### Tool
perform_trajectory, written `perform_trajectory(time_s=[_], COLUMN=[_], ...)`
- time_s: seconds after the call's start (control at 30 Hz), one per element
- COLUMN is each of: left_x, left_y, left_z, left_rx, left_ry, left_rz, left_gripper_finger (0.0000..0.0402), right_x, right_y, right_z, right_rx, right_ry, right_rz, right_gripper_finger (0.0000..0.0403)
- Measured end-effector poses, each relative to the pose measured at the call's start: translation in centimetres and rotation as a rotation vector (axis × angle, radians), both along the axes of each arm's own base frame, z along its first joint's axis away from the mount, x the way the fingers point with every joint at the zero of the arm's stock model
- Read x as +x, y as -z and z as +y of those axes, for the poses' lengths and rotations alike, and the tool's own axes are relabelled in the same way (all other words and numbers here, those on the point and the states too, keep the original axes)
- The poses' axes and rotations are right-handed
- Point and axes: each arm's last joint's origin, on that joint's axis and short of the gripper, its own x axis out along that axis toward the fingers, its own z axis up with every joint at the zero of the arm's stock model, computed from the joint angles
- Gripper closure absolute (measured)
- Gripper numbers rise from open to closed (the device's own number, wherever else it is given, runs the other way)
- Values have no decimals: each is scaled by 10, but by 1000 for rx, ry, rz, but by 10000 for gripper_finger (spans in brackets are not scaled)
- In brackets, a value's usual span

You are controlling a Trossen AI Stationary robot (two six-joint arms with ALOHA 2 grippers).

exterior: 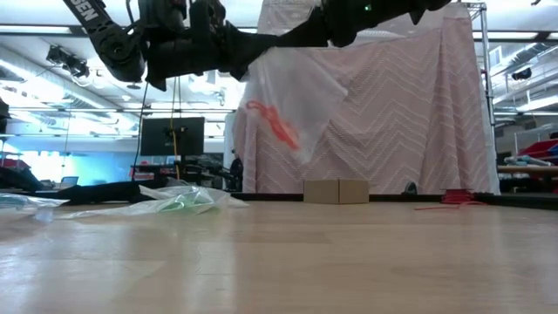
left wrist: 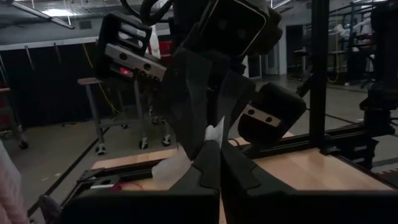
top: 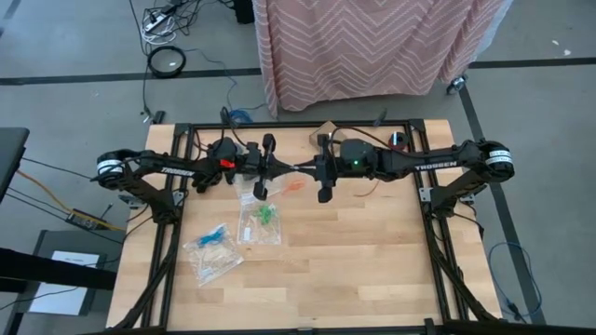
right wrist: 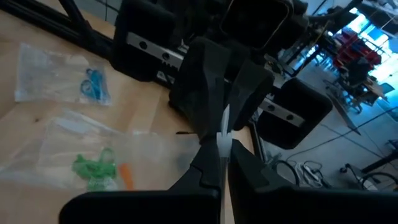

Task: Sort rubber bands
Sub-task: Close the transparent zip bag

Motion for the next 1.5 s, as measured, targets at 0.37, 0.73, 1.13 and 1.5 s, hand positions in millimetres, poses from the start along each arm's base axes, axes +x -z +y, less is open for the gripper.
perform_trajectory(time_s=[0.37, 0.73, 1.13, 1.5], left_x=[0, 2, 2, 3], left_y=[0, -3, 0, 4], left_z=[1, 1, 1, 2], left_rx=[-1, 14, 7, 11], left_ry=[-20, -26, -22, -49], left_rz=[7, 18, 72, 105], left_gripper_finger=[401, 401, 401, 401], right_x=[-3, -4, -7, 9], right_y=[7, 10, 7, 18], right_z=[-3, -5, -10, -5], right_rx=[16, 71, 100, 88], right_ry=[50, 71, 117, 66], right_rz=[76, 99, 66, 45], right_gripper_finger=[401, 400, 275, 260])
